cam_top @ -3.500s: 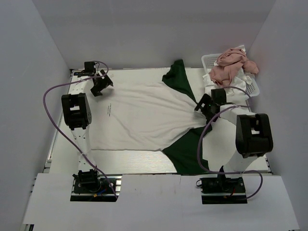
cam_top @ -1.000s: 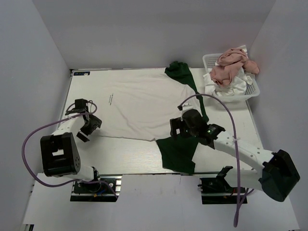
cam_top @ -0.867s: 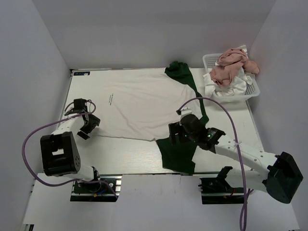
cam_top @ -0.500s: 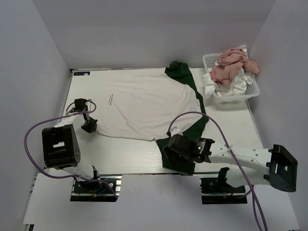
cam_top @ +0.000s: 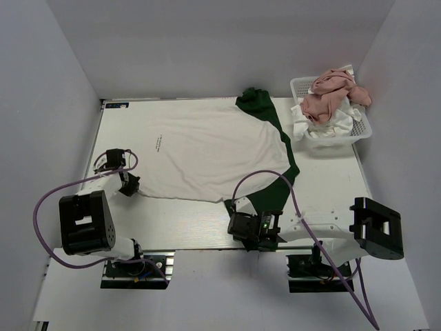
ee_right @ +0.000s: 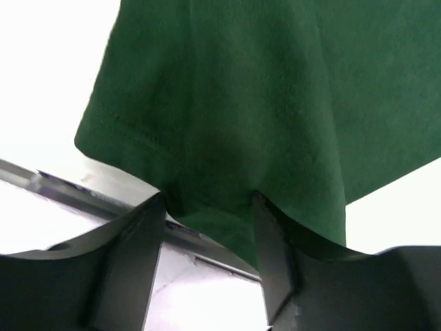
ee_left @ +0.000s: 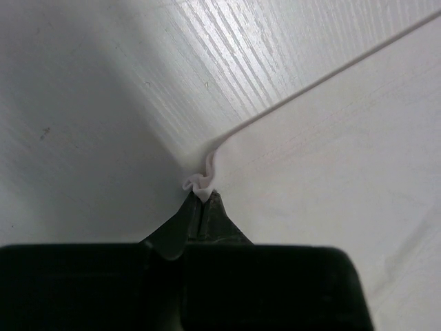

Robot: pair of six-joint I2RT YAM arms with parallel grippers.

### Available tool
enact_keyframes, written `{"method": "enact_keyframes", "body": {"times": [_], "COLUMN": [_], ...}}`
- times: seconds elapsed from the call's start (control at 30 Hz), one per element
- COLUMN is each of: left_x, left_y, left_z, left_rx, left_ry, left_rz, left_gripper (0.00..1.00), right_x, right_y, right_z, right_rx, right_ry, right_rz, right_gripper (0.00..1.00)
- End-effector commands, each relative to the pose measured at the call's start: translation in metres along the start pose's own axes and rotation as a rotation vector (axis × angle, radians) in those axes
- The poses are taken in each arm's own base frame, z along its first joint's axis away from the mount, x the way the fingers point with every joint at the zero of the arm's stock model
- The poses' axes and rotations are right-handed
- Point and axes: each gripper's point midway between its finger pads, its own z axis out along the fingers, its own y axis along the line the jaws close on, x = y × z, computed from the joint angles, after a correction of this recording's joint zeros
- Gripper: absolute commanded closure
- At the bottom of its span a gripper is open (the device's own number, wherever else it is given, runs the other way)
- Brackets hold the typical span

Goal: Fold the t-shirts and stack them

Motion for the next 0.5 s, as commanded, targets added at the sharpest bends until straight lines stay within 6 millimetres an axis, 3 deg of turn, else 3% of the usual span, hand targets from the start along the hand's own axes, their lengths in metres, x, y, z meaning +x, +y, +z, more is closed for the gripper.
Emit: {"method": "enact_keyframes", "body": {"times": [0.0, 0.07, 0.17, 0.2, 0.23, 0.33, 0.37, 0.47], "left_x": [0.024, 0.023, 0.021, 0.024, 0.021, 0.018, 0.015, 0.008], "left_y": [0.025, 0.027, 0.025, 0.026, 0.023, 0.021, 0.019, 0.012], "left_z": [0.003, 0.003, 0.002, 0.001, -0.002, -0.009, -0.013, -0.022], "left_rx": [-0.065, -0.073, -0.073, -0.074, -0.059, -0.050, -0.035, -0.012], "left_ry": [0.070, 0.061, 0.061, 0.074, 0.061, 0.053, 0.040, 0.020], "left_rz": [0.014, 0.015, 0.015, 0.016, 0.013, 0.011, 0.009, 0.004], "left_gripper": [1.00, 1.00, 1.00, 1.00, 1.00, 1.00, 1.00, 1.00], "right_x": [-0.008, -0.001, 0.003, 0.004, 0.008, -0.009, -0.016, -0.032], "right_y": [-0.005, -0.011, -0.006, -0.004, -0.005, -0.004, -0.008, -0.019], "right_z": [0.009, 0.014, 0.016, 0.015, 0.013, -0.007, -0.022, -0.040], "right_rx": [0.032, 0.041, 0.002, -0.012, -0.007, -0.024, 0.000, 0.035], "right_ry": [-0.066, -0.059, -0.032, -0.022, -0.008, -0.038, -0.029, -0.049], "right_rz": [0.054, 0.058, 0.070, 0.076, 0.071, 0.096, 0.101, 0.128], "right_gripper": [0.39, 0.38, 0.53, 0.64, 1.00, 1.00, 1.00, 1.00]}}
